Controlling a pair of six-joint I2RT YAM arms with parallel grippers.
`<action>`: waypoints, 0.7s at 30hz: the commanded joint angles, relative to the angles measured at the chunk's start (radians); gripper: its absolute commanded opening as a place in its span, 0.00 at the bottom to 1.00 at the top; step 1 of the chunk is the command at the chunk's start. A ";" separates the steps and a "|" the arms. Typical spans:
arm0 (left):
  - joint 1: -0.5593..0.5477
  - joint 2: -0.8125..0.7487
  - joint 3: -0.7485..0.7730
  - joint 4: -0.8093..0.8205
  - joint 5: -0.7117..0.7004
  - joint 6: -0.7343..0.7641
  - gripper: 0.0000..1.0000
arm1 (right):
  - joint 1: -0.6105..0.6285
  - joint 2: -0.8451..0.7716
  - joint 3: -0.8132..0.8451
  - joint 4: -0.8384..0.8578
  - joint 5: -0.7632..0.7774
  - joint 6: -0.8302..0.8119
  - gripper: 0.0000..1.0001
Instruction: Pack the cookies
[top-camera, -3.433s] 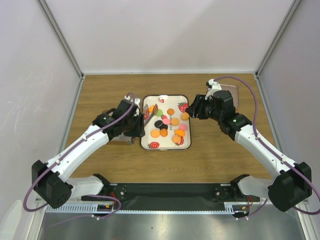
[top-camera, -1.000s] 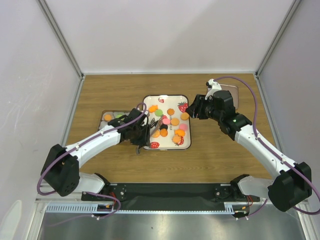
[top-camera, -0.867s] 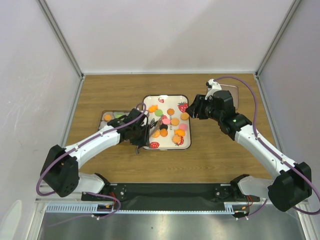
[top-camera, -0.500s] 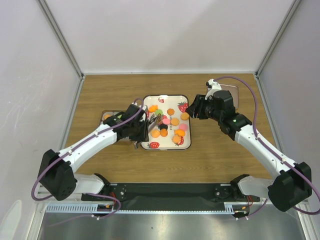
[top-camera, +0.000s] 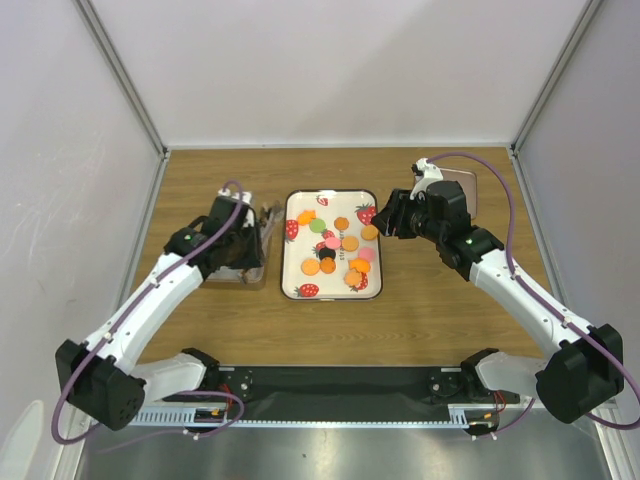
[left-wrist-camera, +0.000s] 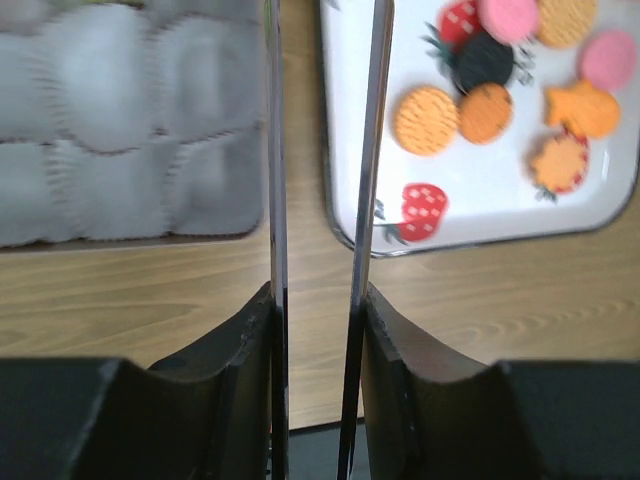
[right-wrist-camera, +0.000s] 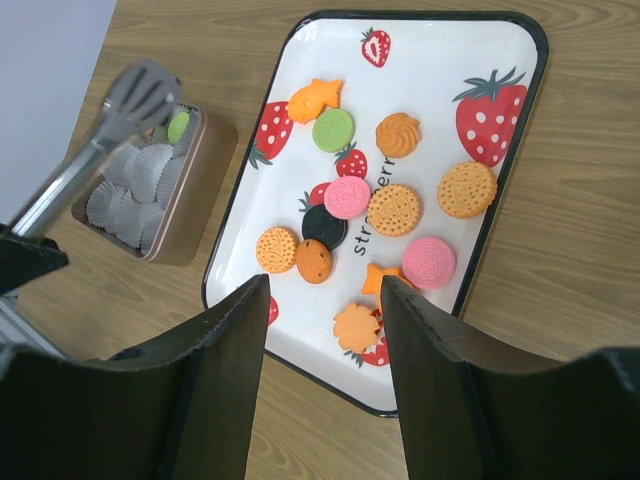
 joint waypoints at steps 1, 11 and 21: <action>0.104 -0.058 -0.003 -0.020 -0.004 0.058 0.37 | 0.005 -0.009 0.022 0.015 0.007 -0.007 0.54; 0.221 -0.022 -0.074 0.036 0.060 0.101 0.37 | 0.006 -0.006 0.022 0.015 0.004 -0.007 0.54; 0.236 -0.003 -0.120 0.087 0.099 0.110 0.37 | 0.008 -0.003 0.022 0.018 0.000 -0.007 0.54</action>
